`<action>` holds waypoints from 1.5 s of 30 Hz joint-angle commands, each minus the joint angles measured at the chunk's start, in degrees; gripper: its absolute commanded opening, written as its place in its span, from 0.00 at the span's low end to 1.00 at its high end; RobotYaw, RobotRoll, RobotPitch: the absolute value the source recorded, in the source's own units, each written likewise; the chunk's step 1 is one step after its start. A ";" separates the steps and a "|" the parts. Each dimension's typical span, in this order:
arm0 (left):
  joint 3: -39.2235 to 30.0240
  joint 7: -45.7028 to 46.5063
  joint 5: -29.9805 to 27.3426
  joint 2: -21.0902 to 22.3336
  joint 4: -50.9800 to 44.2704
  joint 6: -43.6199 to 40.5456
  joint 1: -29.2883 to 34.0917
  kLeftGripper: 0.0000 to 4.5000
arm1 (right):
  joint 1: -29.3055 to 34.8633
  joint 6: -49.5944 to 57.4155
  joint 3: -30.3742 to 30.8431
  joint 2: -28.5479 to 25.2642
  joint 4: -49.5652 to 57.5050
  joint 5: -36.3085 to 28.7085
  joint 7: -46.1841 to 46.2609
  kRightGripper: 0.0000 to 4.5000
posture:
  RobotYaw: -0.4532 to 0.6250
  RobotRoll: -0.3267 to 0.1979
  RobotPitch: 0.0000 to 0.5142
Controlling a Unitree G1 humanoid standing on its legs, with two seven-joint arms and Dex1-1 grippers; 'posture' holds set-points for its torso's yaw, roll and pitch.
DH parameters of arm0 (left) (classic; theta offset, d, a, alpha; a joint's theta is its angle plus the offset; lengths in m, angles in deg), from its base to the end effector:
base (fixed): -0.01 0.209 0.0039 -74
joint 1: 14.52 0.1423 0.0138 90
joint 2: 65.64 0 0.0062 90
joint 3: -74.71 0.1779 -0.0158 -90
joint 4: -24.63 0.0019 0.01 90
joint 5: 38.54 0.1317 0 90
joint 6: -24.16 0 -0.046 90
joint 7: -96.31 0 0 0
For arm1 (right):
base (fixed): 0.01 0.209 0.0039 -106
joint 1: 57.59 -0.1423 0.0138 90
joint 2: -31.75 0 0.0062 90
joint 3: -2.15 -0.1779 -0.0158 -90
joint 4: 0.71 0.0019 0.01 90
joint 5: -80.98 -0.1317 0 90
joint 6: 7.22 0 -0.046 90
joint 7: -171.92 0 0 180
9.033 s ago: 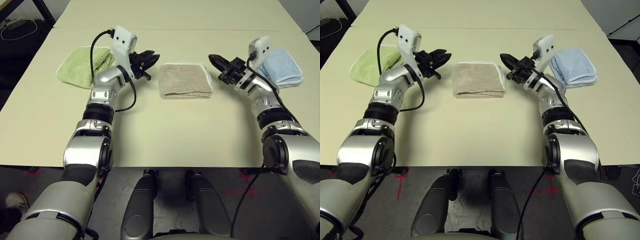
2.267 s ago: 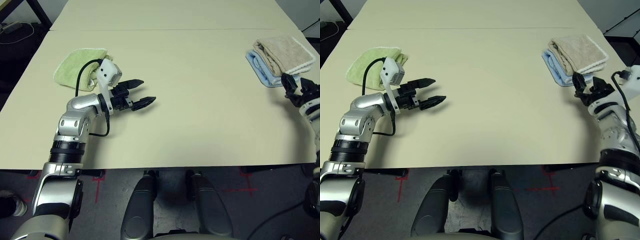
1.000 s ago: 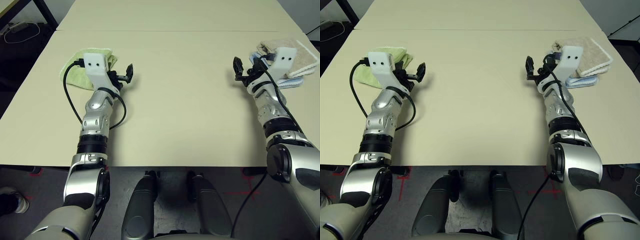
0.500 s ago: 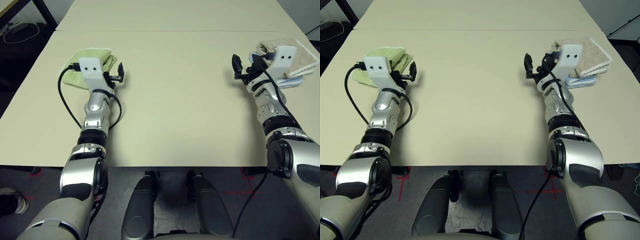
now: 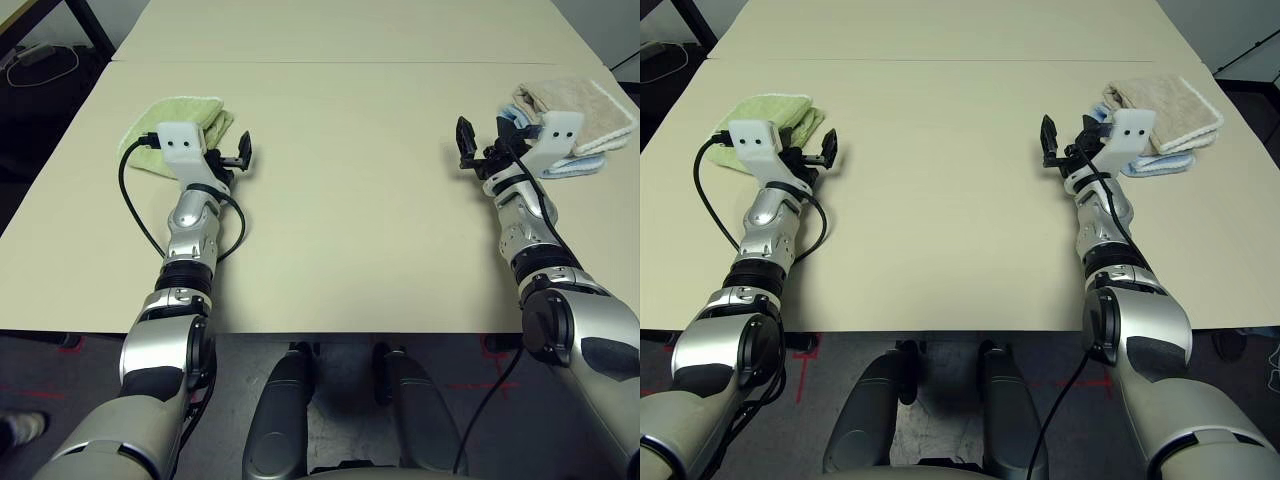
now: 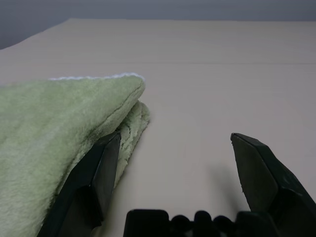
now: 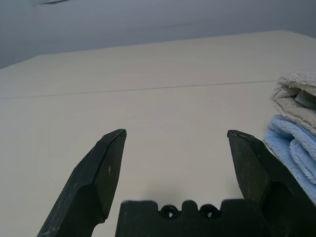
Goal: Fold the towel and set it aside.
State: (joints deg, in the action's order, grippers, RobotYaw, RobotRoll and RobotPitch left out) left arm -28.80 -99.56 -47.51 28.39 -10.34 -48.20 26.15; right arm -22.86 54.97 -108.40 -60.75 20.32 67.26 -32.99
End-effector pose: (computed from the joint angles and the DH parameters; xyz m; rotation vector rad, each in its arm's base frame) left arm 0.3293 0.2300 0.1422 0.0479 -0.2568 -0.0597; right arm 0.3341 -0.2290 0.1375 0.1169 -0.3442 0.1170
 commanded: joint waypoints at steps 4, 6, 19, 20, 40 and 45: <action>1.64 -1.12 2.03 2.14 0.33 -0.35 -0.80 1.00 | 2.05 0.49 0.47 -1.20 -0.51 1.06 0.50 0.99 | 0.42 0.62 0.40; 1.70 -0.94 2.10 2.29 0.19 -0.08 -0.73 1.00 | 2.34 0.48 0.52 -1.34 -0.42 1.21 0.81 0.99 | 0.42 0.62 0.40; -0.35 1.52 0.46 1.23 0.11 1.57 0.25 1.00 | 2.04 1.14 1.02 -1.44 -0.35 1.80 2.23 0.99 | 0.41 0.62 0.39; -0.54 1.28 0.22 1.23 0.15 1.55 0.42 1.00 | 2.09 1.16 1.08 -1.39 -0.29 1.86 2.35 0.99 | 0.41 0.62 0.39; 0.49 1.64 1.40 1.80 0.10 1.01 1.67 1.00 | 1.48 3.48 1.74 -1.70 -0.22 2.33 3.96 0.99 | 0.42 0.62 0.38; 0.24 0.38 1.01 2.22 -0.69 0.26 2.30 1.00 | 1.13 3.79 2.20 -1.20 -0.20 2.64 4.36 0.99 | 0.39 0.62 0.41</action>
State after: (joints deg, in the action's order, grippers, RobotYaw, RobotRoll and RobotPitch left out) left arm -28.64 -98.73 -46.64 30.00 -10.55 -47.40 27.01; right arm -21.80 58.15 -106.47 -61.74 20.33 69.64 -28.95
